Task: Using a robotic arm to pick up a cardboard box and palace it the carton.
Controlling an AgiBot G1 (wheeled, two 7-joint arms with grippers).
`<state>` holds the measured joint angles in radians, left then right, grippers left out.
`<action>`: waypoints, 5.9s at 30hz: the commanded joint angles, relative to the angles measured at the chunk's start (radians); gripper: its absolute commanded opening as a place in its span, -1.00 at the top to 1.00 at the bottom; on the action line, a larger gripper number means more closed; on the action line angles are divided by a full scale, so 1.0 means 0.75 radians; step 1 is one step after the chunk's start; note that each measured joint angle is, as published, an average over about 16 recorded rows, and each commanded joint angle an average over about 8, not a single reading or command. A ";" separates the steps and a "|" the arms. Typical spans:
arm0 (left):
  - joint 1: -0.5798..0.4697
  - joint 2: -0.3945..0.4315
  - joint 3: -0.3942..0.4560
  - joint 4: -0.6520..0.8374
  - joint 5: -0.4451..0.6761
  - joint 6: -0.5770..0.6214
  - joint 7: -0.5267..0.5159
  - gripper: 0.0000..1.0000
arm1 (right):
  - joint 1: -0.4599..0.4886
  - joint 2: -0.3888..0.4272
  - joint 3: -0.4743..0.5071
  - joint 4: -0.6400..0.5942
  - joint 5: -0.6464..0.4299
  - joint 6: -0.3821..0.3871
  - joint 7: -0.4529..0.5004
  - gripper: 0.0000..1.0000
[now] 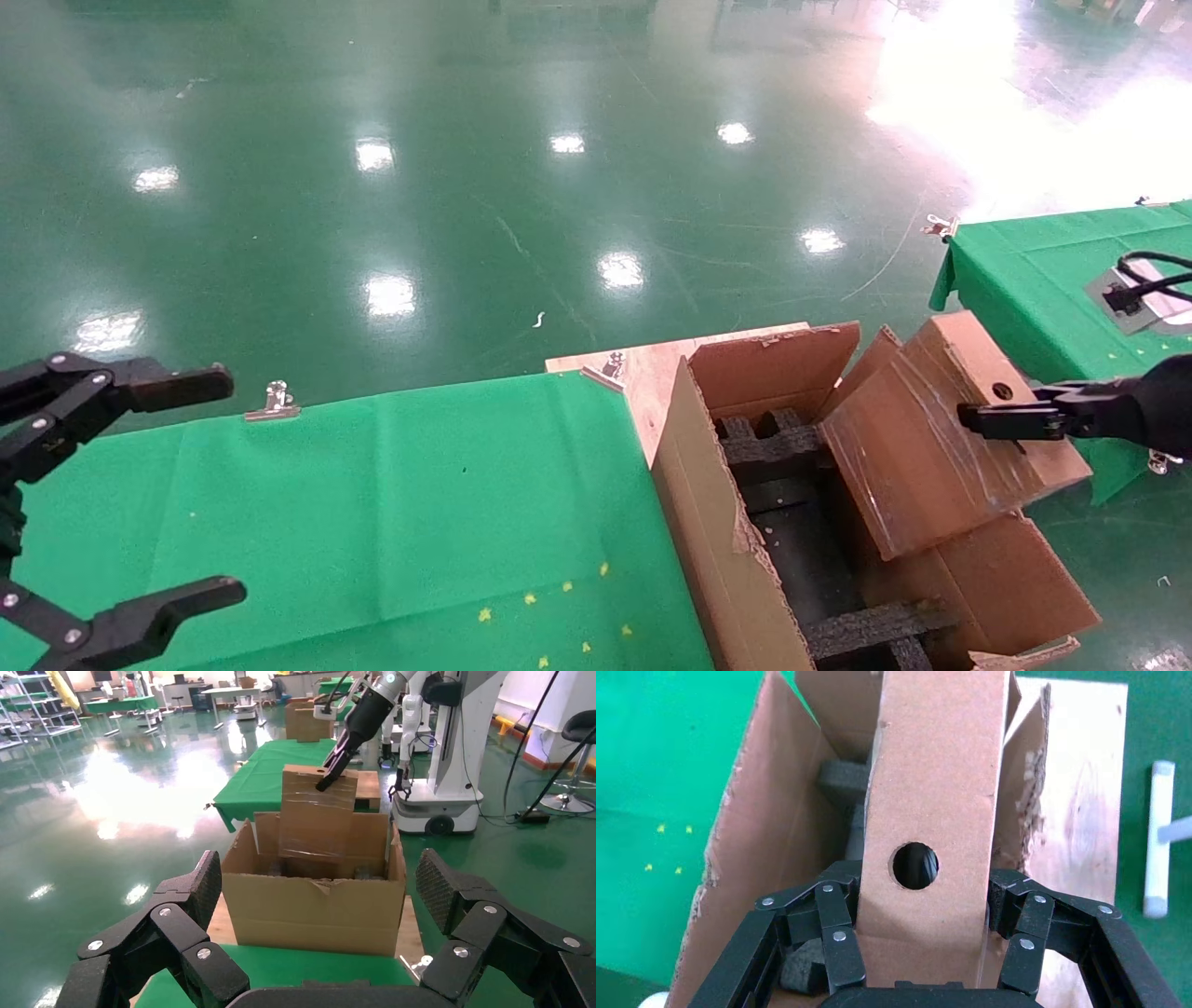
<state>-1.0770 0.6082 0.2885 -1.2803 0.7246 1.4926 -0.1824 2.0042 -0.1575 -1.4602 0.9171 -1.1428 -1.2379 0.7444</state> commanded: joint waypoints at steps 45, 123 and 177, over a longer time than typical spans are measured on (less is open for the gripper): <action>-0.001 -0.001 0.003 0.001 -0.002 -0.001 0.002 -1.00 | -0.374 -0.211 -0.190 -0.071 -0.002 0.517 0.178 1.00; -0.002 -0.003 0.008 0.002 -0.006 -0.003 0.005 -1.00 | -0.710 -0.609 -0.178 -0.546 0.179 0.686 0.026 -1.00; -0.003 -0.004 0.011 0.003 -0.008 -0.004 0.006 -1.00 | -0.339 -0.393 0.179 0.178 0.423 0.407 -0.056 -1.00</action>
<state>-1.0791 0.6053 0.2966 -1.2778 0.7187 1.4895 -0.1777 1.7441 -0.4541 -1.3171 1.0521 -0.8248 -0.9371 0.6985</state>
